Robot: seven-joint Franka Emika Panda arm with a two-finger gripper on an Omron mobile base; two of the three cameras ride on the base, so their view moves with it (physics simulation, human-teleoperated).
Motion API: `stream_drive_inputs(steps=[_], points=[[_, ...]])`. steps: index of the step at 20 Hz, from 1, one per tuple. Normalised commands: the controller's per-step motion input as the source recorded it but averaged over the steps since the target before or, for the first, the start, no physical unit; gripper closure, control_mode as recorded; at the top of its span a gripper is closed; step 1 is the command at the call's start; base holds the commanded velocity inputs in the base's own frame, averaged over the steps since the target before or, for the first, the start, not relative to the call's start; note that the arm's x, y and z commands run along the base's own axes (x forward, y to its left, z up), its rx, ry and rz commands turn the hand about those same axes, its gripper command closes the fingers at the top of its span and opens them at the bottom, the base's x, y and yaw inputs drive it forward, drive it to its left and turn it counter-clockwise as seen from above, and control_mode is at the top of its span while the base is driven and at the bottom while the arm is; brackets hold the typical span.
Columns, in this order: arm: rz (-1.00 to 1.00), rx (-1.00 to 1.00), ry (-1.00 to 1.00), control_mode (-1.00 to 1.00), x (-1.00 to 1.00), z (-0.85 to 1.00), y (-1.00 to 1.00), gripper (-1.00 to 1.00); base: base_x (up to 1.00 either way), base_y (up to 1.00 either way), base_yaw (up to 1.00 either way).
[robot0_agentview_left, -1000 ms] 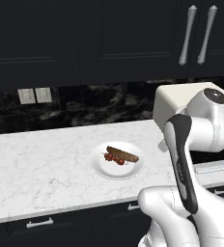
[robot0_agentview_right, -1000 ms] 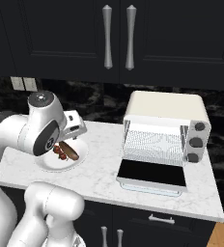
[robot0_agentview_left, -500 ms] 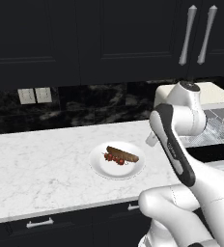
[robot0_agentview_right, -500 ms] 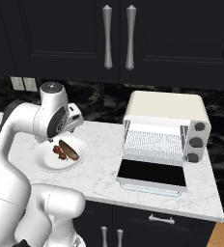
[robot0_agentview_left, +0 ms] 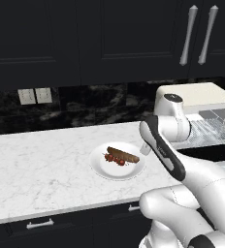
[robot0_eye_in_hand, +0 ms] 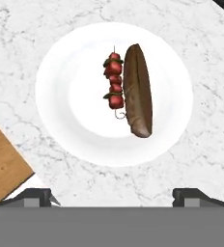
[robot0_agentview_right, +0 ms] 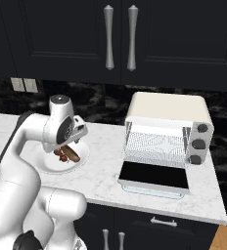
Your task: Pick up the kebab skewer and baguette bread, and place them inside the toaster oven. Close the toaster oven door and start by setting the timer.
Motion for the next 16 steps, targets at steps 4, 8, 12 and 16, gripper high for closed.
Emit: stream_drive_inputs(steps=[4, 8, 12, 16], points=[[0.02, -0.02, 0.06, -1.0, 0.2, -0.53, 0.0, -1.0, 0.0, 0.0, 0.0], [0.01, 0.0, 0.05, -1.0, 0.26, -0.42, 0.0, -1.0, 0.0, 0.0, 0.0], [0.01, 0.0, 0.03, -1.0, 0.17, -0.39, 0.03, -1.0, 0.0, 0.0, 0.0], [0.04, 0.0, 0.06, -1.0, 0.32, -0.32, 0.02, -1.0, 0.0, 0.0, 0.0]])
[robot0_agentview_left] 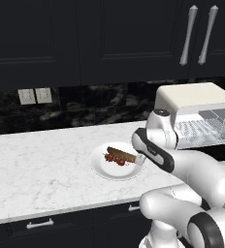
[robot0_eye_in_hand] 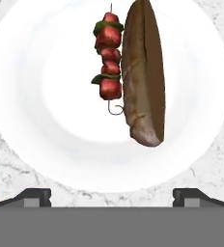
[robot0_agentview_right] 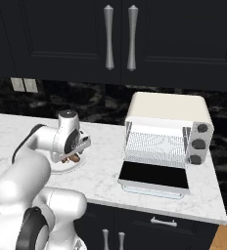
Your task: Pick up the kebab skewer and baguette bread, and place them inside the toaster oven. Close the toaster oven door and start by setting the timer.
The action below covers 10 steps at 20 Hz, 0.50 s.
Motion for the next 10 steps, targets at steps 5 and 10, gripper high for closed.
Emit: stream_drive_inputs(steps=[5, 10], points=[[0.04, 0.0, 0.09, -1.0, 0.47, -0.24, 0.0, -1.0, 0.0, 0.0, 0.0], [0.04, 0.0, 0.04, -1.0, 0.36, -0.18, 0.06, -1.0, 0.0, 0.0, 0.0]])
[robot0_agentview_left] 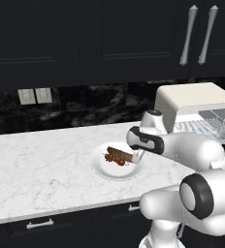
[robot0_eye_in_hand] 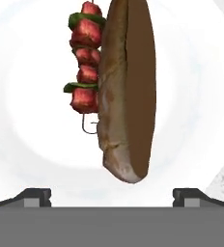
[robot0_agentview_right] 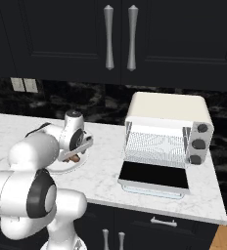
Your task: Pick up the kebab skewer and baguette bread, and place them inside the toaster oven. Close the toaster oven door and start by setting the timer.
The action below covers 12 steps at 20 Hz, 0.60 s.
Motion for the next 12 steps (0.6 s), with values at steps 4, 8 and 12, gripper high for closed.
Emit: stream_drive_inputs(steps=[4, 8, 12], points=[[0.04, 0.0, 0.01, -1.0, 0.35, -0.19, 0.0, -1.0, 0.0, 0.0, 0.0], [0.03, 0.0, 0.01, -1.0, 0.19, -0.32, 0.02, -1.0, 0.0, 0.0, 0.0], [0.0, -0.01, 0.0, -1.0, 0.04, -0.31, 0.08, -1.0, 0.0, 0.0, 0.0]])
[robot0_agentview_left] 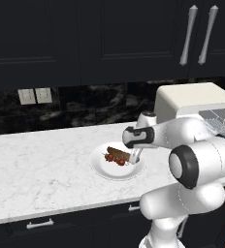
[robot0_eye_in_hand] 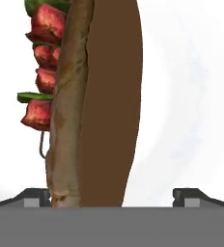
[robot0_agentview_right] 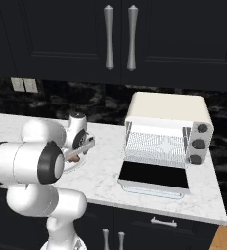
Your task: Pick up the kebab skewer and baguette bread, and place them inside the toaster oven. Close the toaster oven door and start by setting the timer.
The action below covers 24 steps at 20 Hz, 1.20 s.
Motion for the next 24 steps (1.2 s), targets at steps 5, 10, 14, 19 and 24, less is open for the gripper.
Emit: stream_drive_inputs(steps=[5, 10, 14, 19, 24], points=[[0.0, 0.0, 0.0, -1.0, 0.0, -0.24, 0.02, 1.0, 0.0, 0.0, 0.0], [0.0, 0.0, -0.03, -1.0, -0.02, -0.03, 0.0, 1.0, 0.0, 0.0, 0.0], [0.0, -0.01, -0.03, -1.0, 0.0, 0.08, 0.05, 1.0, 0.0, 0.0, 0.0], [0.0, 0.0, -0.05, -1.0, -0.46, 0.87, -0.28, 1.0, 0.0, 0.0, 0.0], [-0.01, 0.01, -0.05, -1.0, -0.95, 1.0, -0.67, 1.0, 0.0, 0.0, 0.0]])
